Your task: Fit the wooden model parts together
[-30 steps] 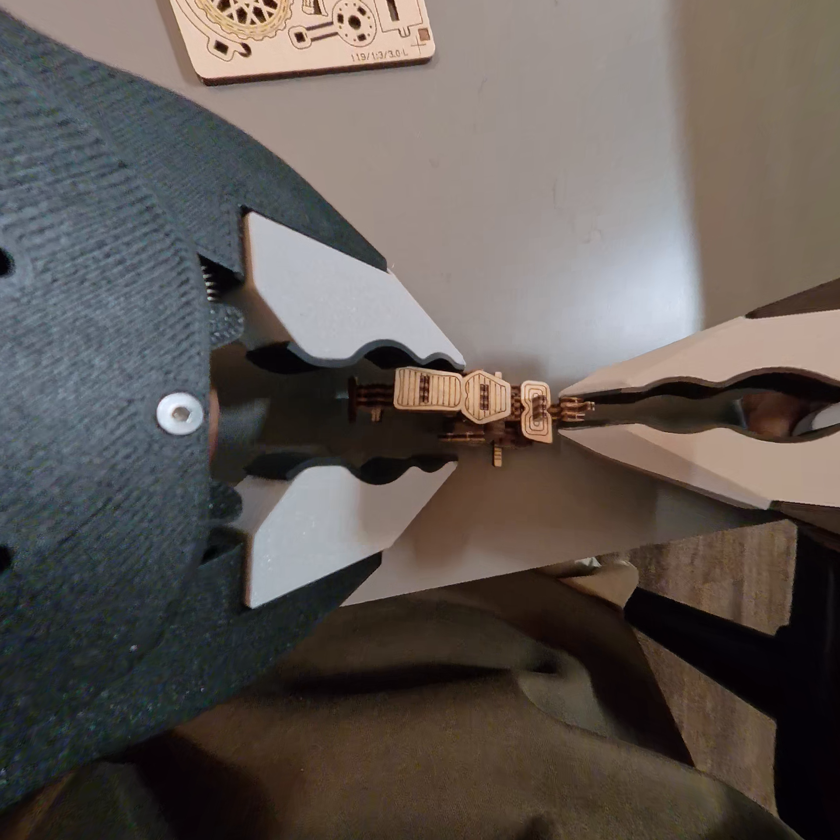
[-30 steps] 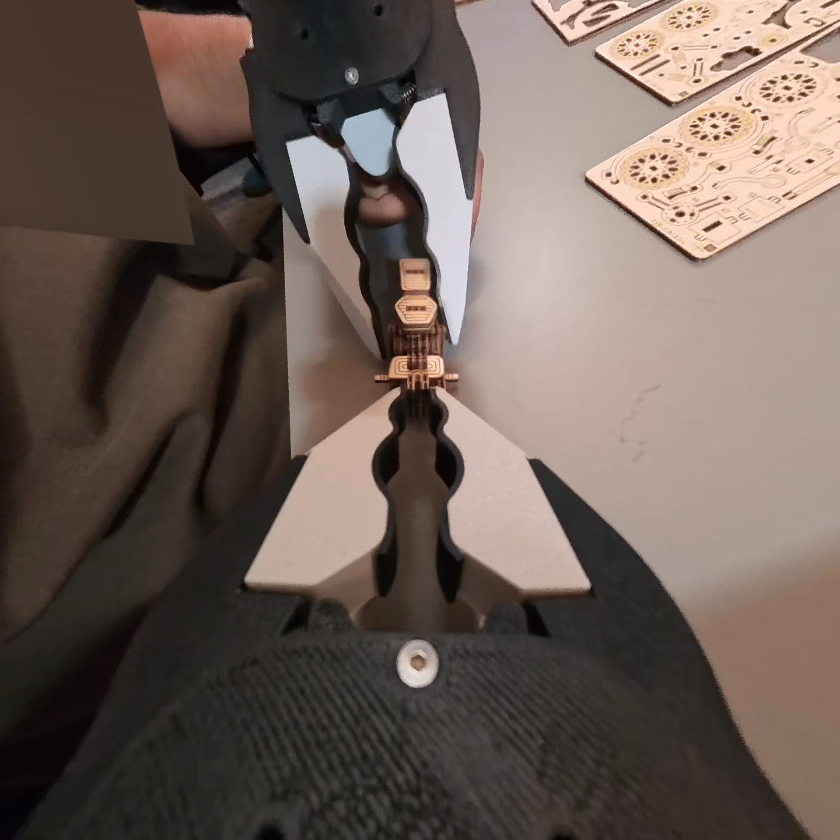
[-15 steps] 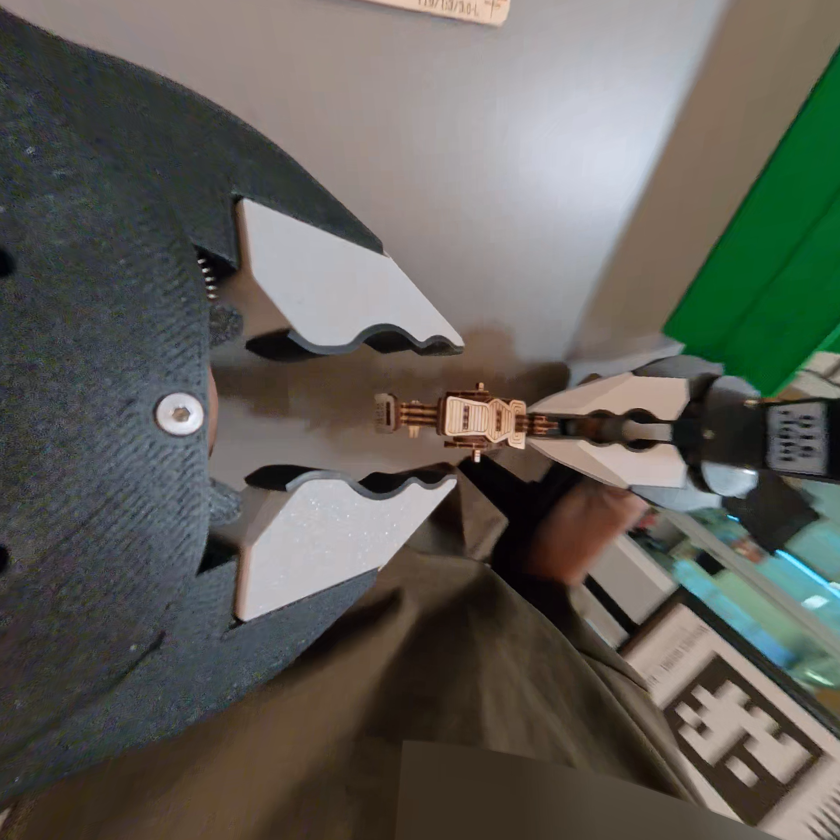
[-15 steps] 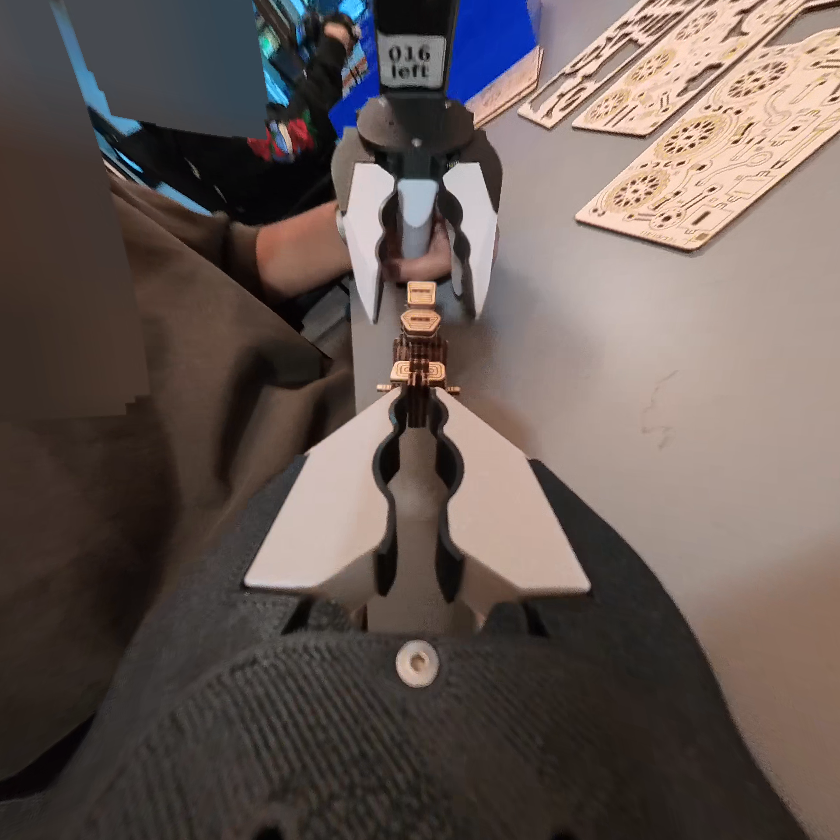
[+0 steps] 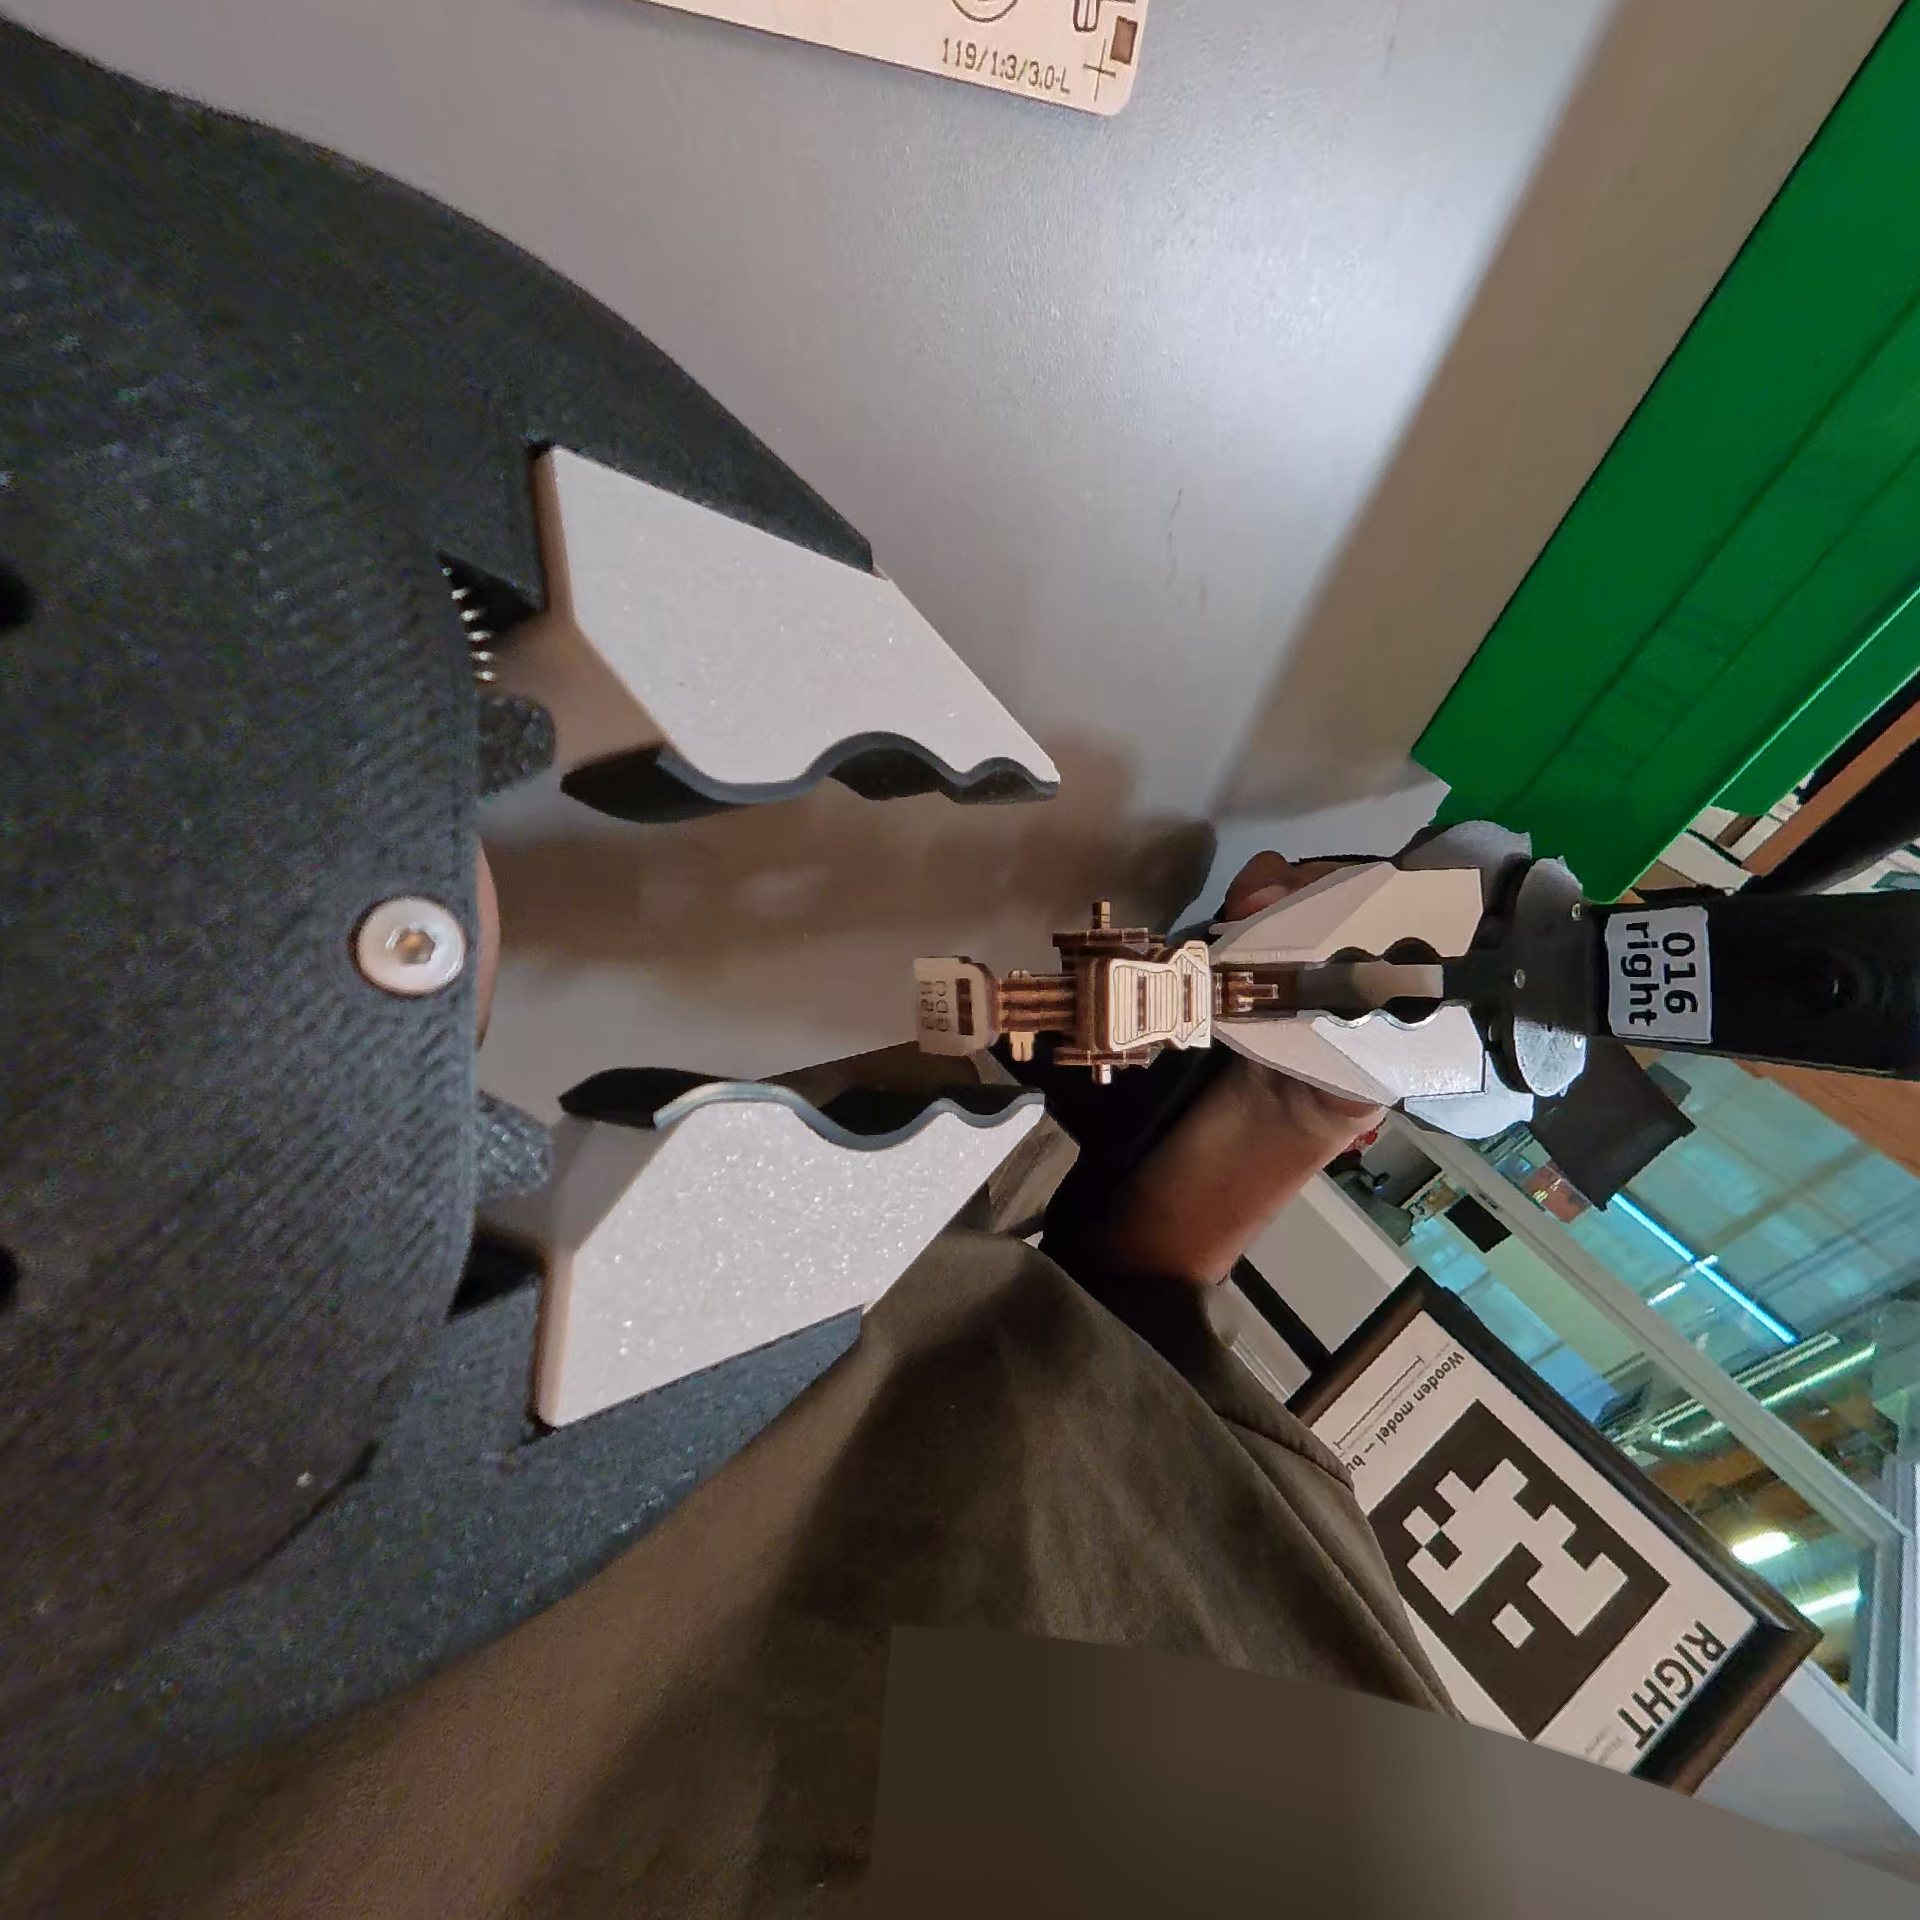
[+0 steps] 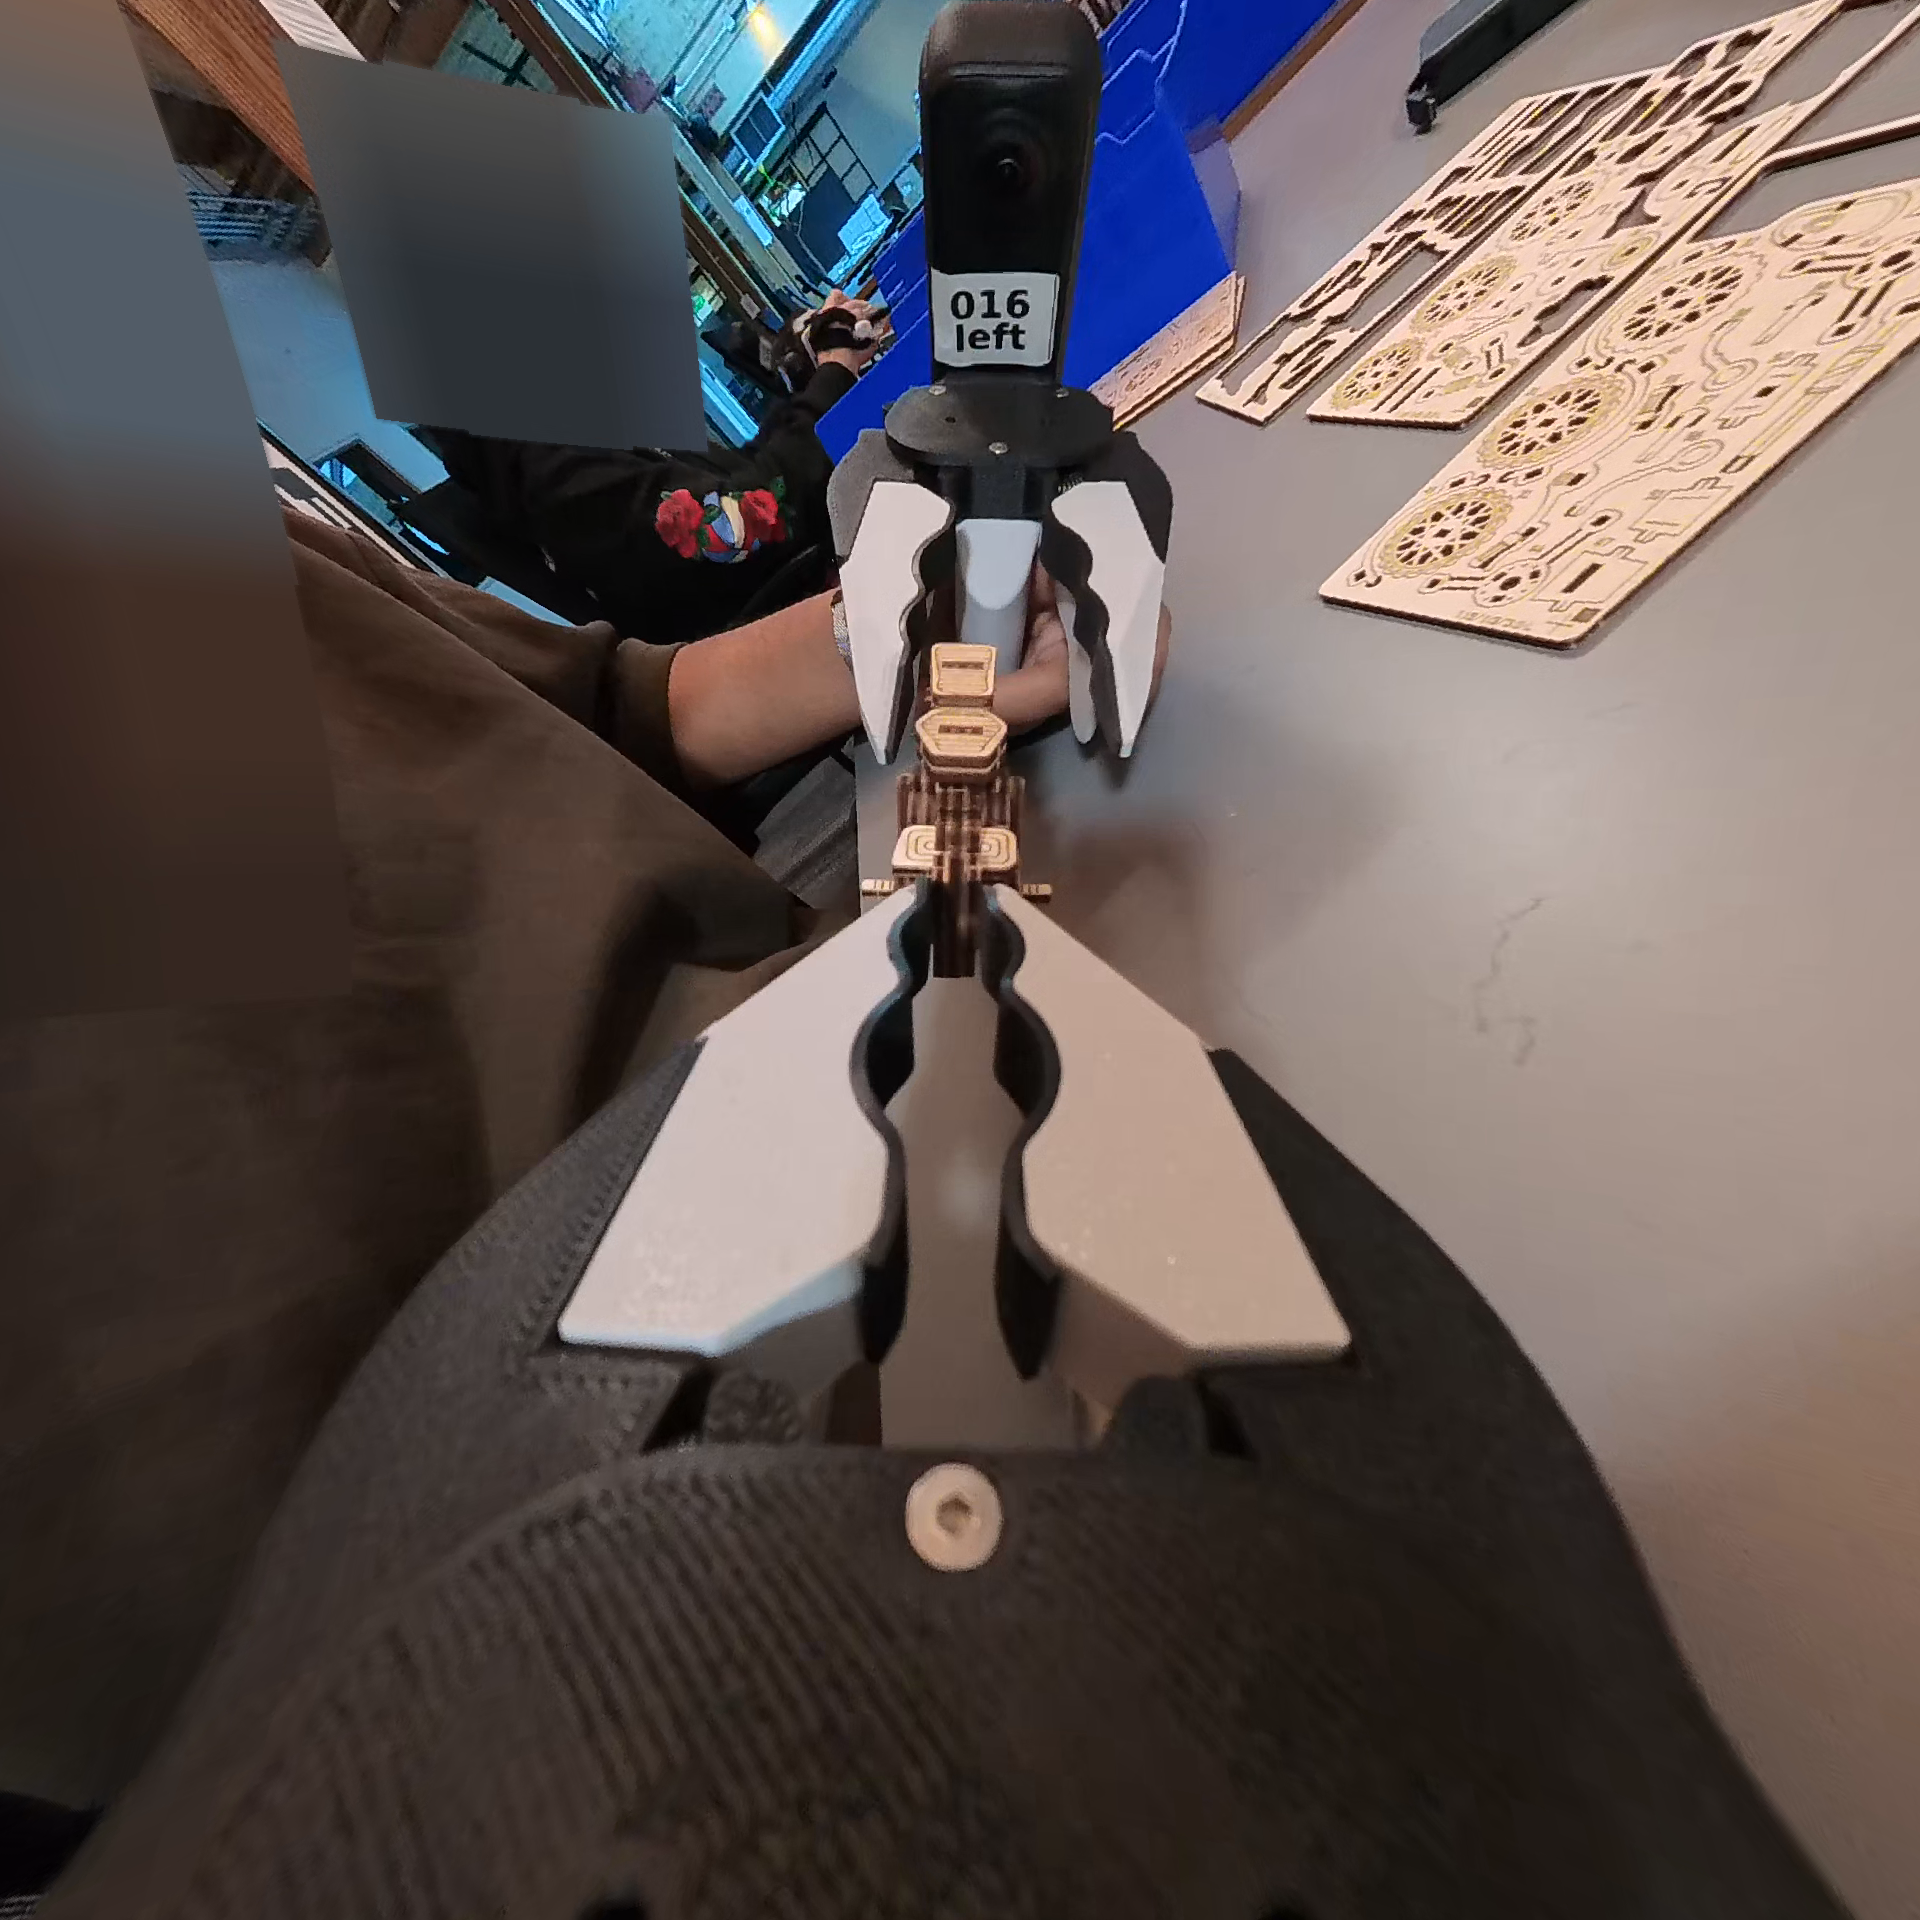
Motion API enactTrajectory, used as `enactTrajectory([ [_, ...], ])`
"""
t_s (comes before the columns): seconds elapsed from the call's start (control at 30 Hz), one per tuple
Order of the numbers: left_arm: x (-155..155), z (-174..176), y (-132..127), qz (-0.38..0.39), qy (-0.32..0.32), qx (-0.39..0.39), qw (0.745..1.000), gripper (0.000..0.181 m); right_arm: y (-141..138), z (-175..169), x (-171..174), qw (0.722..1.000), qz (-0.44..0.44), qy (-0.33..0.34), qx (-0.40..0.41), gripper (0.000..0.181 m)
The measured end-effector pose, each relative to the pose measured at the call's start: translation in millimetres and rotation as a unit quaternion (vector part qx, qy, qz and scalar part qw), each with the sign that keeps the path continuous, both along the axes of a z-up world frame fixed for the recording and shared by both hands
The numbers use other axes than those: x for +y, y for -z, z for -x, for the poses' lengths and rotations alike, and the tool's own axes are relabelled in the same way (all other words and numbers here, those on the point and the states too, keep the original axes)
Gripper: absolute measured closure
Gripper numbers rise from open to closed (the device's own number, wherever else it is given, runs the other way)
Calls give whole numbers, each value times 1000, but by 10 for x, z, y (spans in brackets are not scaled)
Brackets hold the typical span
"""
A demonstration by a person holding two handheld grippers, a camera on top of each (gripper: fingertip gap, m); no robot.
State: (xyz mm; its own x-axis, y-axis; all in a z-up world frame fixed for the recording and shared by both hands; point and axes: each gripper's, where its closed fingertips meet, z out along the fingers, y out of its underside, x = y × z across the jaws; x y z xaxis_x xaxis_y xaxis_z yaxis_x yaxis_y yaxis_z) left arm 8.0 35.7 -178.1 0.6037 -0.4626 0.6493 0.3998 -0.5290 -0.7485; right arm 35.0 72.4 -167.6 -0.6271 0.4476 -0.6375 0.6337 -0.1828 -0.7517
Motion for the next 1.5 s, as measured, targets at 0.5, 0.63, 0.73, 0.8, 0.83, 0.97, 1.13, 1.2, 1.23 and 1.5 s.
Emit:
enactTrajectory([
  [0.5,2,-1,2,2,1,-3,1000,128,-8,1,-3,1000,5,1,-1,175],
  [0.63,3,-1,3,2,1,-3,1000,128,-8,0,-5,1000,5,1,-1,175],
  [0.73,4,-4,3,2,1,-4,1000,128,-8,0,-7,1000,4,1,-1,175],
  [0.8,4,-10,3,2,2,-4,1000,128,-6,-1,-10,1000,3,1,-1,175],
  [0.83,4,-13,5,3,3,-4,1000,128,-3,0,-12,1000,2,1,-1,175],
  [0.97,6,-23,6,3,4,-4,1000,128,-3,-1,-17,1000,2,1,-1,175],
  [1.13,9,-26,0,1,3,-3,1000,128,-9,3,-10,1000,3,4,0,175],
  [1.2,11,-25,-3,0,2,-4,1000,128,-13,5,-7,1000,3,4,1,175],
  [1.23,10,-24,-3,0,2,-4,1000,128,-15,6,-6,1000,3,5,2,175],
  [1.5,12,-25,-7,-2,1,-3,1000,128,-19,12,6,1000,3,7,3,175],
])
